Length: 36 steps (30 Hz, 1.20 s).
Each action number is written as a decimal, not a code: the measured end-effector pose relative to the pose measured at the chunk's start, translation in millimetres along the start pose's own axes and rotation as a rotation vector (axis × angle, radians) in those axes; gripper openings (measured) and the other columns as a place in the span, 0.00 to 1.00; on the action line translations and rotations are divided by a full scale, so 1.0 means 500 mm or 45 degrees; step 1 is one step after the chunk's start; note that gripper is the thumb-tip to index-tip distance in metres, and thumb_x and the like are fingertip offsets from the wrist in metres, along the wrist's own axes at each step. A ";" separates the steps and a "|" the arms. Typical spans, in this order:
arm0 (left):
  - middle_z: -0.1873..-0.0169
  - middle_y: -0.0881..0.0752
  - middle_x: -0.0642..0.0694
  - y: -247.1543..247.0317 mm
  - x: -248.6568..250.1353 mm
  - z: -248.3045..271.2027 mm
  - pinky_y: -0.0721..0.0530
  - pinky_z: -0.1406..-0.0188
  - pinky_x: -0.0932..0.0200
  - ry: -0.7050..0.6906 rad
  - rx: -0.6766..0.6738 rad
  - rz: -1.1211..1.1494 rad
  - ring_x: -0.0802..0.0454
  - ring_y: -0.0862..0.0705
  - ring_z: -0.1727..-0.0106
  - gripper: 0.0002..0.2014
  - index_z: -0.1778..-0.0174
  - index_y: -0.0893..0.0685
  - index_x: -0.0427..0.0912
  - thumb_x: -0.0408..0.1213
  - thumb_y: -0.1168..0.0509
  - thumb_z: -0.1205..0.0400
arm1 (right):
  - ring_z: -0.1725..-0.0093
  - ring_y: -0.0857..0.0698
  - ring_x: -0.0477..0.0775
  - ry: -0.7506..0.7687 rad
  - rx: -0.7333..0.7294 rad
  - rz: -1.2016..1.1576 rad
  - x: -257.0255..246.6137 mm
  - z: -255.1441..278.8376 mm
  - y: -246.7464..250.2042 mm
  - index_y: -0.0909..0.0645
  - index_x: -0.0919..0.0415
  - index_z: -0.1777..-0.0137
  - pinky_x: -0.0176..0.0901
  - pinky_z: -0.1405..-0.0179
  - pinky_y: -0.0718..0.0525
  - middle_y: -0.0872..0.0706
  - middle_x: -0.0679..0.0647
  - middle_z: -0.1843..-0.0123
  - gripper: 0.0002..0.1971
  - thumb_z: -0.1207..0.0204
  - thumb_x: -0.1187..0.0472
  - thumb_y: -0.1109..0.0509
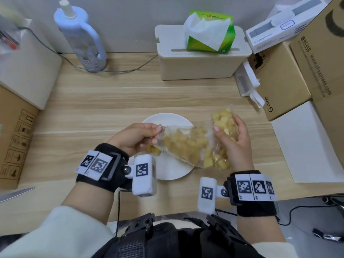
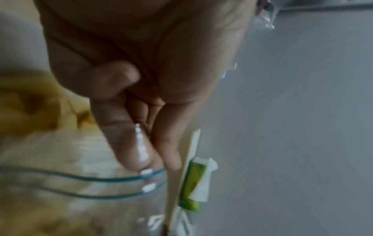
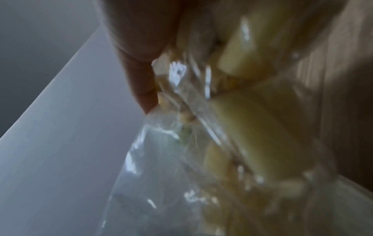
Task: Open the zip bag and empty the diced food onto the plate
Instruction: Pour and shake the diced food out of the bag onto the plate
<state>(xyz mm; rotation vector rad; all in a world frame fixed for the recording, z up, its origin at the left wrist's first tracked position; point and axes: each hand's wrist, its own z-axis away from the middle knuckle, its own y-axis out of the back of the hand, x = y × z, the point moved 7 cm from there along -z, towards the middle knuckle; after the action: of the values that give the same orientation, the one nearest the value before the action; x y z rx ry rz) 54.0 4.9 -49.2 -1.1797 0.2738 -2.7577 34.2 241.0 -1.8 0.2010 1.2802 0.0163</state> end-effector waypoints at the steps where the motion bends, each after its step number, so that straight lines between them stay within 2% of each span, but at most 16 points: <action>1: 0.85 0.18 0.54 -0.005 0.005 0.001 0.40 0.92 0.75 -0.004 -0.027 0.009 0.65 0.21 0.86 0.08 0.65 0.21 0.42 0.34 0.40 0.20 | 0.34 0.21 0.47 -0.007 0.013 -0.024 0.001 -0.002 0.004 0.31 0.44 0.31 0.52 0.32 0.22 0.21 0.46 0.33 0.30 0.33 0.55 0.25; 7: 0.84 0.16 0.55 0.001 0.003 0.003 0.39 0.90 0.75 0.013 -0.006 -0.095 0.65 0.19 0.83 0.07 0.66 0.21 0.44 0.37 0.37 0.22 | 0.36 0.22 0.44 0.012 0.000 -0.010 -0.008 0.002 0.008 0.31 0.43 0.32 0.40 0.36 0.23 0.22 0.41 0.39 0.29 0.32 0.57 0.25; 12: 0.85 0.17 0.53 0.002 -0.017 0.006 0.38 0.92 0.74 0.066 -0.046 -0.038 0.64 0.20 0.85 0.08 0.66 0.22 0.41 0.35 0.39 0.21 | 0.33 0.22 0.46 0.079 -0.019 0.010 -0.026 0.003 0.014 0.30 0.39 0.36 0.45 0.33 0.23 0.22 0.46 0.32 0.28 0.34 0.54 0.24; 17: 0.84 0.17 0.51 -0.015 -0.022 0.009 0.37 0.93 0.74 0.085 -0.156 0.022 0.63 0.19 0.85 0.10 0.69 0.20 0.39 0.34 0.40 0.22 | 0.36 0.22 0.41 0.114 -0.014 -0.006 -0.035 0.001 0.020 0.29 0.38 0.37 0.35 0.40 0.22 0.21 0.43 0.36 0.26 0.33 0.55 0.25; 21: 0.86 0.19 0.51 -0.041 -0.001 0.017 0.40 0.94 0.75 -0.006 -0.273 0.031 0.63 0.21 0.87 0.06 0.79 0.17 0.44 0.42 0.30 0.41 | 0.36 0.22 0.43 0.111 0.022 -0.033 -0.035 -0.003 0.032 0.29 0.38 0.38 0.36 0.40 0.23 0.21 0.41 0.38 0.24 0.32 0.55 0.26; 22: 0.86 0.20 0.50 -0.040 0.001 0.014 0.42 0.94 0.75 -0.011 -0.270 0.036 0.63 0.23 0.87 0.05 0.78 0.17 0.43 0.40 0.30 0.40 | 0.35 0.22 0.44 0.117 0.024 -0.041 -0.036 -0.002 0.032 0.29 0.38 0.38 0.37 0.39 0.23 0.21 0.42 0.38 0.24 0.32 0.54 0.26; 23: 0.87 0.21 0.51 -0.037 0.001 0.011 0.43 0.93 0.75 -0.011 -0.248 0.028 0.63 0.24 0.88 0.06 0.74 0.18 0.41 0.38 0.31 0.34 | 0.35 0.22 0.45 0.122 0.019 -0.033 -0.037 -0.001 0.032 0.29 0.38 0.38 0.39 0.37 0.23 0.21 0.43 0.37 0.25 0.33 0.53 0.26; 25: 0.87 0.21 0.51 -0.027 0.002 0.004 0.45 0.93 0.74 -0.020 -0.191 -0.002 0.63 0.25 0.88 0.08 0.68 0.25 0.37 0.33 0.40 0.22 | 0.34 0.23 0.45 0.122 -0.003 -0.006 -0.040 0.002 0.027 0.29 0.37 0.38 0.45 0.33 0.24 0.22 0.42 0.36 0.26 0.35 0.47 0.25; 28: 0.87 0.21 0.53 -0.010 -0.003 -0.008 0.44 0.93 0.74 -0.030 -0.135 -0.012 0.63 0.25 0.88 0.10 0.67 0.26 0.38 0.32 0.45 0.19 | 0.32 0.23 0.47 0.140 -0.011 0.003 -0.043 0.003 0.019 0.28 0.32 0.40 0.54 0.30 0.24 0.21 0.44 0.31 0.23 0.36 0.36 0.30; 30: 0.87 0.20 0.53 0.010 -0.014 -0.013 0.43 0.93 0.74 -0.022 -0.054 -0.067 0.64 0.23 0.87 0.11 0.68 0.25 0.40 0.32 0.44 0.18 | 0.32 0.22 0.48 0.160 -0.005 0.048 -0.043 -0.001 0.012 0.27 0.36 0.38 0.55 0.30 0.24 0.21 0.46 0.30 0.21 0.32 0.40 0.32; 32: 0.85 0.17 0.52 0.028 -0.032 -0.018 0.42 0.93 0.74 0.014 -0.012 -0.087 0.64 0.19 0.84 0.12 0.69 0.24 0.42 0.33 0.43 0.18 | 0.37 0.19 0.48 0.178 0.018 0.137 -0.040 -0.005 0.005 0.27 0.44 0.33 0.50 0.34 0.21 0.18 0.48 0.34 0.22 0.28 0.46 0.31; 34: 0.82 0.15 0.51 0.037 -0.049 -0.020 0.41 0.92 0.74 0.052 -0.012 -0.076 0.64 0.15 0.80 0.12 0.68 0.23 0.43 0.34 0.43 0.18 | 0.43 0.15 0.49 0.203 0.048 0.169 -0.038 -0.006 0.001 0.24 0.50 0.35 0.48 0.39 0.19 0.13 0.50 0.42 0.21 0.27 0.50 0.31; 36: 0.81 0.13 0.51 0.038 -0.056 -0.019 0.40 0.92 0.73 0.073 -0.011 -0.083 0.63 0.14 0.78 0.12 0.69 0.23 0.42 0.34 0.42 0.18 | 0.46 0.15 0.46 0.217 0.067 0.138 -0.037 -0.005 0.000 0.22 0.51 0.39 0.45 0.40 0.19 0.13 0.47 0.47 0.16 0.26 0.53 0.32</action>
<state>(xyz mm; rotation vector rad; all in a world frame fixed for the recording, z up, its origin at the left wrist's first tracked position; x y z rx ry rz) 67.3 -7.0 -79.4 -1.1328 0.2575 -2.8527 26.4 239.1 14.8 0.3192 1.4394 0.0944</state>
